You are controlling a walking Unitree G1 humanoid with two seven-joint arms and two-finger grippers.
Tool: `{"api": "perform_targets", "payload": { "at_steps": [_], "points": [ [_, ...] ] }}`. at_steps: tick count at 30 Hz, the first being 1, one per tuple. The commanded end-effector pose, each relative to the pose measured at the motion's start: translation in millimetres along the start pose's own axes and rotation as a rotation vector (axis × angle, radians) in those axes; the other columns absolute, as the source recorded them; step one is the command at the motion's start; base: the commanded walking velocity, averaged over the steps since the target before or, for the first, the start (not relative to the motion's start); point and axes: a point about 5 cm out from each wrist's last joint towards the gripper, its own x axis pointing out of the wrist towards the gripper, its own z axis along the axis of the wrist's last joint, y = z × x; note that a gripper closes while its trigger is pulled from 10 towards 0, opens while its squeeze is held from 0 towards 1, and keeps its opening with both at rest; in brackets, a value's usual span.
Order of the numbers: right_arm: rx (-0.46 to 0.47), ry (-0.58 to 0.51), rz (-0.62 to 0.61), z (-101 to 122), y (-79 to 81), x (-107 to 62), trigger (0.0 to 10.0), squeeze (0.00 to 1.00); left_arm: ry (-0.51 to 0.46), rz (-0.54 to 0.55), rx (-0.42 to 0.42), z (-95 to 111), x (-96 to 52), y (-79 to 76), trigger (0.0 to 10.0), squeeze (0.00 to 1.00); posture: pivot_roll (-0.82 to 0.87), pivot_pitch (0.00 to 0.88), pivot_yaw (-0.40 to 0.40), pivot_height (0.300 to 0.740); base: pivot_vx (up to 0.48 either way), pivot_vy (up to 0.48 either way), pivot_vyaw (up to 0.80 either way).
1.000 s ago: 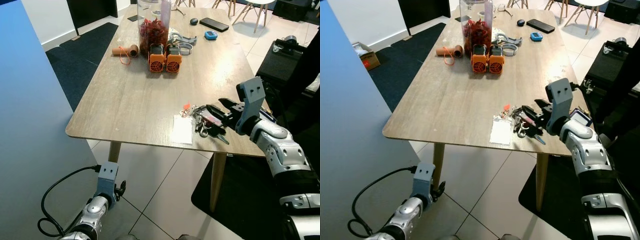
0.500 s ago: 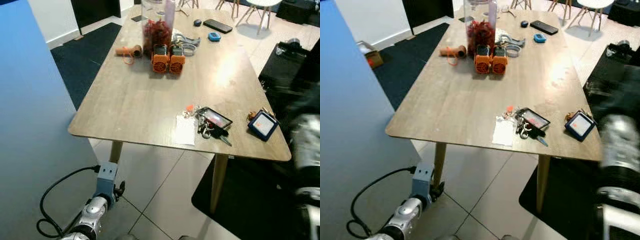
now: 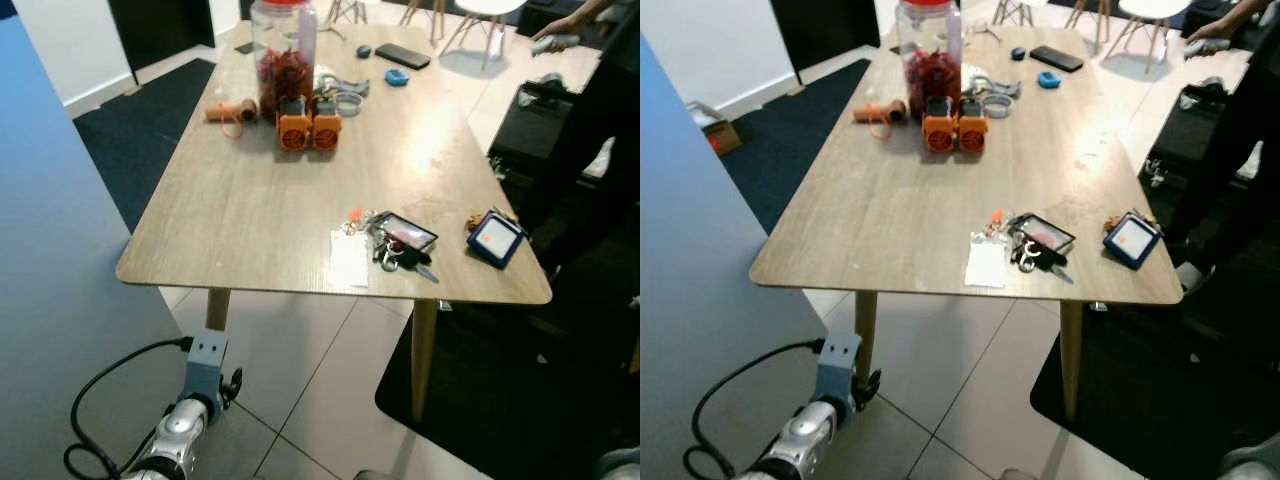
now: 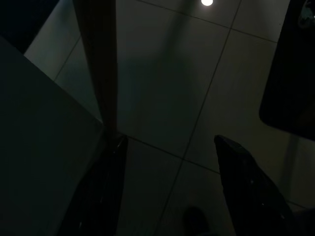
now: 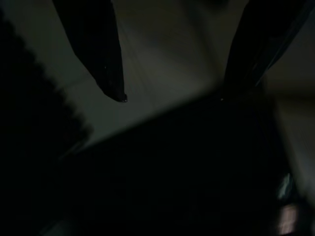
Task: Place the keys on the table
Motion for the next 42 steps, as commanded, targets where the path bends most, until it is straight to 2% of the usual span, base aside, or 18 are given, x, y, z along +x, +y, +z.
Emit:
{"api": "perform_targets", "payload": {
  "at_steps": [1, 2, 3, 4, 5, 6, 9, 10, 12, 17, 20, 22, 24, 26, 34, 38, 40, 42],
  "points": [
    [-0.115, 0.126, 0.113, -34, 20.0, -7.6, 10.0, 0.0, 0.037, -0.001, 0.027, -5, -2.1, 6.6, 10.0, 0.0, 0.05, 0.046, 0.037, 0.74, 0.0, 0.0, 0.0],
    [-0.165, 0.153, 0.172, -48, 33.1, -12.9, 10.0, 0.0, 0.038, -0.001, 0.033, -3, -1.6, 7.7, 10.0, 0.0, 0.05, 0.043, 0.041, 0.74, 0.0, 0.0, 0.0],
    [-0.165, 0.153, 0.172, -48, 33.1, -12.9, 10.0, 0.0, 0.038, -0.001, 0.033, -3, -1.6, 7.7, 10.0, 0.0, 0.05, 0.043, 0.041, 0.74, 0.0, 0.0, 0.0],
    [-0.189, 0.17, 0.211, -58, 43.2, -17.2, 10.0, 0.0, 0.036, -0.001, 0.038, -1, -1.0, 8.6, 10.0, 0.0, 0.05, 0.04, 0.044, 0.74, 0.0, 0.0, 0.0],
    [-0.189, 0.17, 0.211, -58, 43.2, -17.2, 10.0, 0.0, 0.036, -0.001, 0.038, -1, -1.0, 8.6, 10.0, 0.0, 0.05, 0.04, 0.044, 0.74, 0.0, 0.0, 0.0],
    [-0.214, 0.179, 0.251, -65, 53.1, -21.3, 10.0, 0.0, 0.035, -0.001, 0.04, 0, -0.2, 9.4, 10.0, 0.0, 0.06, 0.036, 0.044, 0.74, 0.0, 0.0, 0.0],
    [-0.232, 0.188, 0.285, -71, 62.4, -25.0, 10.0, 0.0, 0.033, 0.0, 0.04, 2, 0.5, 9.9, 10.0, 0.0, 0.06, 0.032, 0.045, 0.74, 0.0, 0.0, 0.0],
    [-0.258, 0.198, 0.333, -77, 74.7, -29.8, 10.0, 0.0, 0.029, 0.003, 0.032, 4, 1.4, 10.5, 10.0, 0.0, 0.06, 0.024, 0.042, 0.74, 0.0, 0.0, 0.0],
    [-0.255, 0.201, 0.355, -80, 81.4, -32.6, 10.0, 0.0, 0.023, 0.016, 0.012, 6, 1.8, 11.6, 10.0, 0.0, 0.06, 0.019, 0.041, 0.74, 0.0, 0.0, 0.0],
    [-0.226, 0.217, 0.357, -83, 83.4, -34.3, 10.0, 0.0, 0.025, 0.02, -0.008, 6, 2.0, 12.2, 10.0, 0.0, 0.06, 0.012, 0.037, 0.74, 0.0, 0.0, 0.0],
    [-0.247, 0.216, 0.399, -89, 88.3, -38.4, 10.0, 0.0, 0.032, 0.001, -0.003, 5, 2.1, 10.5, 10.0, 0.0, 0.06, 0.01, 0.038, 0.74, 0.0, 0.0, 0.0],
    [-0.33, 0.177, 0.429, -91, 92.0, -41.7, 10.0, 0.0, 0.034, -0.02, 0.02, 5, 1.9, 9.0, 10.0, 0.0, 0.06, 0.012, 0.042, 0.74, 0.0, 0.0, 0.0],
    [-0.479, 0.126, 0.426, -93, 91.7, -43.3, 10.0, 0.0, 0.043, -0.033, 0.054, 3, 1.1, 9.3, 10.0, 0.0, 0.06, 0.016, 0.052, 0.74, 0.0, 0.0, 0.0],
    [-0.551, 0.108, 0.415, -95, 90.1, -44.1, 10.0, 0.0, 0.053, -0.037, 0.088, 1, 0.1, 10.9, 10.0, 0.0, 0.06, 0.024, 0.059, 0.74, 0.0, 0.0, 0.0],
    [-0.522, 0.145, 0.422, -100, 84.4, -45.3, 10.0, 0.0, 0.072, -0.059, 0.121, -3, -2.7, 15.1, 10.0, 0.0, 0.06, 0.058, 0.08, 0.74, 0.0, 0.0, 0.0],
    [-0.622, 0.139, 0.446, -101, 79.0, -44.0, 10.0, 0.0, 0.079, -0.08, 0.161, -5, -3.4, 11.3, 10.0, 0.0, 0.07, 0.061, 0.063, 0.74, 0.0, 0.0, 0.0],
    [-0.614, 0.146, 0.438, -102, 75.6, -44.2, 10.0, 0.0, 0.081, -0.047, 0.131, -9, -5.1, 12.8, 10.0, 0.0, 0.07, 0.059, 0.031, 0.74, 0.0, 0.0, 0.0],
    [-0.614, 0.146, 0.438, -102, 75.6, -44.2, 10.0, 0.0, 0.081, -0.047, 0.131, -9, -5.1, 12.8, 10.0, 0.0, 0.07, 0.059, 0.031, 0.74, 0.0, 0.0, 0.0]
  ]
}}
